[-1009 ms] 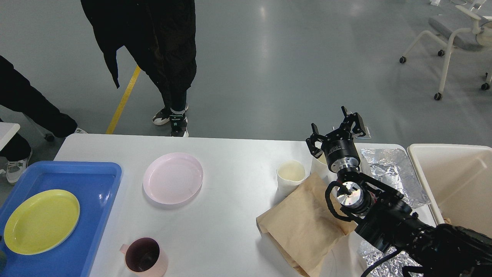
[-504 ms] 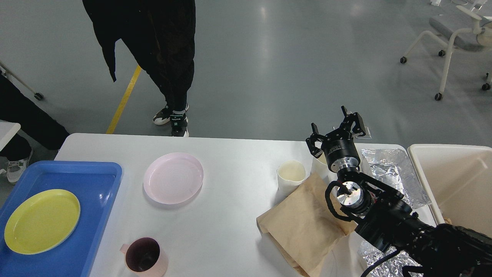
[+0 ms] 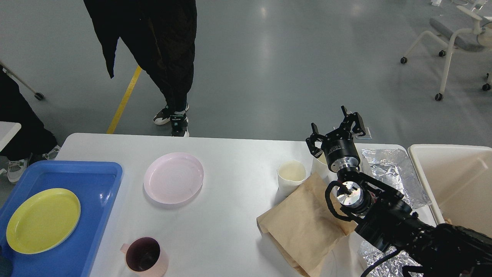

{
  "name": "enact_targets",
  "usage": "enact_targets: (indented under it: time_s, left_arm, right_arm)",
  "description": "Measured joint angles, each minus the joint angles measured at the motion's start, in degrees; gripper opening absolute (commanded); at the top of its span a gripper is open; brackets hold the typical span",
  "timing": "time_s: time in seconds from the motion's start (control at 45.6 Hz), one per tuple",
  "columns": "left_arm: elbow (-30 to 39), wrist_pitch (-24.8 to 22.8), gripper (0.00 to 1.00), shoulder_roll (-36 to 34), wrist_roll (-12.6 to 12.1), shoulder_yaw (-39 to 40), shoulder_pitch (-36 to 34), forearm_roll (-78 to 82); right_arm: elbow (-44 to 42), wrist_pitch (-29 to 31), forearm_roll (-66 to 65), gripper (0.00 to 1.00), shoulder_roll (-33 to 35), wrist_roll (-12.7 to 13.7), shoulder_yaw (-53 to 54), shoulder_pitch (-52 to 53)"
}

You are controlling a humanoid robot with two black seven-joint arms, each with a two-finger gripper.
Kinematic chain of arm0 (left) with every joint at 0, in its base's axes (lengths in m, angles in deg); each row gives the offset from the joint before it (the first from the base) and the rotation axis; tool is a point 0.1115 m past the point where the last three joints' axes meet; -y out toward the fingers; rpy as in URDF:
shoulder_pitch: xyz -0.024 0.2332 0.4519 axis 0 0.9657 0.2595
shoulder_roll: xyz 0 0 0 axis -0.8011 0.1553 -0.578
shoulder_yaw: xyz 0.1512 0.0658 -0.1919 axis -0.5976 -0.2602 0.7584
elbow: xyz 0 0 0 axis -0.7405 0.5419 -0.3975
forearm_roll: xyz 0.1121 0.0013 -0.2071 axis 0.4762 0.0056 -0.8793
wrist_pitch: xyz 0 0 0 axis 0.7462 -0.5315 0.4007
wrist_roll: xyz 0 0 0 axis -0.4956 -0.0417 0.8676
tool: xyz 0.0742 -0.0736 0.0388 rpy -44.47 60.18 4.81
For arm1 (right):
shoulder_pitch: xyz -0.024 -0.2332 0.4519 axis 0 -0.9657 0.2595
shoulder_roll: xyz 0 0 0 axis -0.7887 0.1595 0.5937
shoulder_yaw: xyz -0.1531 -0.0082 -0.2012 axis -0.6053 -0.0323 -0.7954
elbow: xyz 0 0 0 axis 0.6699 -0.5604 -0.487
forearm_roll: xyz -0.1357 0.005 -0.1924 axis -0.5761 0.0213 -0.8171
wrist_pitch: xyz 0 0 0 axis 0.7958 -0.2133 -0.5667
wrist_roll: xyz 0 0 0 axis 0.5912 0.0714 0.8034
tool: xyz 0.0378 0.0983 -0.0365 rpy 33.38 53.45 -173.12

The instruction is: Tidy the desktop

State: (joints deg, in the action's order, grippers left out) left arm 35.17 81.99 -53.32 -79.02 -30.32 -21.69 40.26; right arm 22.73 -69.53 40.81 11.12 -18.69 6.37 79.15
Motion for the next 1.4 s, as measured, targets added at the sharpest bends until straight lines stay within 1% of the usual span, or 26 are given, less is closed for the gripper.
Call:
enact_targets:
  time_s: [0.285, 0.329, 0.395, 0.417, 0.483, 0.548, 0.57, 0.614, 0.768, 0.833, 0.899, 0.943, 0.987, 1.009, 1.119, 1.162, 1.206, 1.294, 1.404]
  left_arm:
    - [0.0, -1.33, 1.0, -1.42, -0.05, 3.46, -0.95, -0.02]
    - [0.0, -2.21, 1.0, -2.33, -0.07, 4.65, -1.25, -0.01]
    - [-0.01, -4.83, 1.0, -3.94, -0.1, 6.77, -2.32, 0.0]
    - [-0.01, -6.04, 1.0, -4.36, -0.12, 7.39, -2.76, 0.03]
    - [-0.08, -11.61, 1.0, -5.62, -0.28, 9.24, -4.75, 0.12]
    - [-0.48, -18.49, 1.0, -6.8, -0.46, 10.86, -7.62, 0.22]
    - [-0.86, -23.33, 1.0, -7.41, -0.6, 11.87, -9.81, 0.33]
    - [-0.99, -26.88, 1.0, -7.66, -0.65, 12.61, -11.4, 0.37]
    - [-0.94, -42.44, 1.0, -8.44, -0.71, 17.61, -18.69, 0.31]
    - [-0.45, -47.01, 1.0, -8.65, -0.68, 21.87, -20.89, 0.14]
    - [0.18, -48.74, 1.0, -8.67, -1.2, 26.83, -21.96, 0.1]
    - [0.82, -49.12, 1.0, -8.51, -2.08, 29.83, -22.32, 0.1]
    - [1.81, -49.32, 1.0, -8.04, -3.85, 33.13, -22.51, 0.09]
    - [2.35, -49.37, 1.0, -7.76, -4.99, 34.48, -22.58, 0.09]
    - [5.88, -49.44, 1.0, -4.52, -12.75, 39.75, -22.94, 0.08]
    - [7.21, -49.46, 1.0, -2.84, -15.19, 40.44, -23.26, 0.09]
    - [8.35, -49.46, 1.0, -1.2, -16.86, 40.66, -23.51, 0.08]
    - [10.23, -48.76, 1.0, 1.88, -18.76, 40.12, -23.68, 0.27]
    - [12.56, -46.3, 1.0, 4.7, -19.92, 38.6, -23.76, 0.35]
  right_arm:
    - [0.0, 0.0, 0.01, 1.0, 0.0, 0.0, 0.0, 0.0]
    - [0.0, 0.0, 0.01, 1.0, 0.0, 0.0, 0.0, 0.0]
    - [0.0, 0.0, 0.03, 1.0, 0.01, 0.0, 0.0, 0.0]
    - [0.0, 0.0, 0.03, 1.0, 0.01, 0.0, 0.0, 0.0]
    - [0.0, 0.0, 0.03, 1.0, 0.02, 0.0, 0.0, 0.0]
    - [0.0, 0.0, 0.02, 1.0, 0.02, 0.0, 0.0, 0.0]
    - [0.0, 0.0, 0.02, 1.0, 0.02, 0.0, 0.0, 0.0]
    - [0.0, 0.0, 0.02, 1.0, 0.01, 0.0, 0.0, 0.0]
    - [0.0, 0.0, -0.02, 1.0, -0.01, 0.0, 0.0, -0.05]
    - [-0.01, 0.0, -0.03, 1.0, -0.02, 0.0, 0.0, -0.06]
    - [-0.04, 0.0, -0.03, 1.0, -0.03, 0.0, 0.0, -0.08]
    - [-0.04, 0.0, -0.03, 1.0, -0.02, 0.0, 0.0, -0.08]
    - [-0.04, 0.0, -0.03, 1.0, -0.01, 0.0, 0.0, -0.08]
    - [-0.04, 0.0, -0.03, 1.0, -0.01, 0.0, 0.0, -0.08]
    - [-0.02, 0.0, 0.02, 1.0, -0.01, 0.0, 0.0, -0.07]
    - [-0.01, 0.0, 0.02, 1.0, -0.01, 0.0, 0.0, -0.04]
    - [0.0, 0.0, 0.03, 1.0, -0.01, 0.0, 0.0, -0.02]
    - [0.01, 0.0, 0.03, 1.0, -0.01, 0.0, 0.0, -0.02]
    - [0.01, 0.0, 0.02, 1.0, -0.01, 0.0, 0.0, -0.02]
